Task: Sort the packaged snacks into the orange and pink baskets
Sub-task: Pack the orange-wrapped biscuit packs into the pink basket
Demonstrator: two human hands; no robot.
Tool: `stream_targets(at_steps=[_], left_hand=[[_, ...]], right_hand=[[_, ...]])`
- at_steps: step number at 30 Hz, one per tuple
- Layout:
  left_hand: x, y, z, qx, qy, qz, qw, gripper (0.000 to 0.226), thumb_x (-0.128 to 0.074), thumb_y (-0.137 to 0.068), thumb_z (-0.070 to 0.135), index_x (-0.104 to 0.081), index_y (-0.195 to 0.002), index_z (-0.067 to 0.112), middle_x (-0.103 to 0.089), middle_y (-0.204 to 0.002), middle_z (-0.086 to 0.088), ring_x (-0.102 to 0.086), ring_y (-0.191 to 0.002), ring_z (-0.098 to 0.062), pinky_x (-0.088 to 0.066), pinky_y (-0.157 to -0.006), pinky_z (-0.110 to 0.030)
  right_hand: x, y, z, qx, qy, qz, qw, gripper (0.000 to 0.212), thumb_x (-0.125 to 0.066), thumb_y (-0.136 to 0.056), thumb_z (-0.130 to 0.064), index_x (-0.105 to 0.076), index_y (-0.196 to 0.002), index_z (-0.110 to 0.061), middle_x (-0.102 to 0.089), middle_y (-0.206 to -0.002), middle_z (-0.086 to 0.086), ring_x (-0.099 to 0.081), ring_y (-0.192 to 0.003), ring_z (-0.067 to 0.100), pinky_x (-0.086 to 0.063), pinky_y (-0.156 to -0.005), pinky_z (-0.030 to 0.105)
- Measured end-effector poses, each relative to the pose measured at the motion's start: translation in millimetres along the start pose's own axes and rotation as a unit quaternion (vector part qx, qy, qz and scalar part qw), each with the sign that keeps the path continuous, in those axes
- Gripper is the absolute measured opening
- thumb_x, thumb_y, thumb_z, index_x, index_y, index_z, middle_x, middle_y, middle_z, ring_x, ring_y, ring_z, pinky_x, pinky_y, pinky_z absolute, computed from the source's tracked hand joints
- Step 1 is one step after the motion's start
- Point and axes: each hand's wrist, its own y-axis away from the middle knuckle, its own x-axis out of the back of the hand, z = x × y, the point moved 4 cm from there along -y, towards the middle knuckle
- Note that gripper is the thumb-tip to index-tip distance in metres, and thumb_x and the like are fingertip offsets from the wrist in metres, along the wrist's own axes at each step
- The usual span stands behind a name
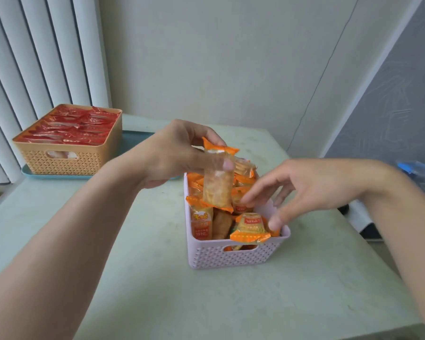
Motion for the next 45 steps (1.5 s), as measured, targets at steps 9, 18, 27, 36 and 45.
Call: stream_targets(at_steps=[9, 18, 27, 36, 45], left_hand=[[-12, 0, -2, -0.091, 0.163, -0.082, 0.979, 0.044, -0.087, -0.073, 0.015, -0.062, -0.109, 0.008, -0.069, -0.108, -0.016, -0.068, -0.101, -0.028, -0.055, -0.086, -0.036], [-2, 6, -4, -0.016, 0.016, 0.087, 0.996, 0.046, -0.087, -0.073, 0.023, -0.066, -0.111, 0.007, -0.073, -0.102, -0.016, -0.073, -0.087, -0.028, -0.058, -0.083, -0.044], [4, 24, 2, 0.011, -0.116, -0.045, 0.992, 0.028, -0.081, -0.075, 0.019, -0.071, -0.100, 0.014, -0.077, -0.102, -0.005, -0.073, -0.098, -0.027, -0.057, -0.089, -0.044], [-26, 17, -36, 0.062, -0.473, -0.117, 0.871, 0.030, -0.087, -0.072, 0.029, -0.075, -0.099, 0.036, -0.069, -0.097, 0.014, -0.063, -0.090, -0.008, -0.053, -0.079, -0.030], [-15, 17, -14, 0.032, -0.310, -0.046, 0.949, 0.069, -0.083, -0.057, 0.062, -0.059, -0.118, 0.041, -0.067, -0.102, 0.019, -0.062, -0.095, 0.002, -0.048, -0.076, -0.020]], right_hand=[[-19, -16, 1, 0.112, -0.355, 0.118, 0.921, 0.046, -0.084, -0.071, -0.027, -0.058, -0.104, -0.008, -0.071, -0.096, 0.006, -0.065, -0.094, 0.021, -0.050, -0.088, 0.042], [-23, -25, -3, 0.060, -0.127, 0.408, 0.902, 0.053, -0.094, -0.057, -0.050, -0.054, -0.077, -0.024, -0.060, -0.059, -0.022, -0.047, -0.049, 0.003, -0.035, -0.049, 0.019], [-46, 10, 10, 0.038, 0.005, 0.103, 0.994, 0.058, -0.090, -0.063, -0.054, -0.063, -0.113, -0.044, -0.060, -0.110, -0.028, -0.056, -0.105, -0.005, -0.043, -0.083, 0.011], [-35, -3, 29, 0.082, -0.203, 0.224, 0.950, 0.031, -0.082, -0.078, -0.025, -0.076, -0.108, -0.018, -0.078, -0.098, 0.000, -0.071, -0.084, 0.010, -0.060, -0.076, 0.030], [-12, -14, 18, 0.115, -0.379, 0.360, 0.845, 0.038, -0.077, -0.071, -0.030, -0.059, -0.097, -0.009, -0.076, -0.084, 0.005, -0.073, -0.076, 0.017, -0.063, -0.072, 0.036]])
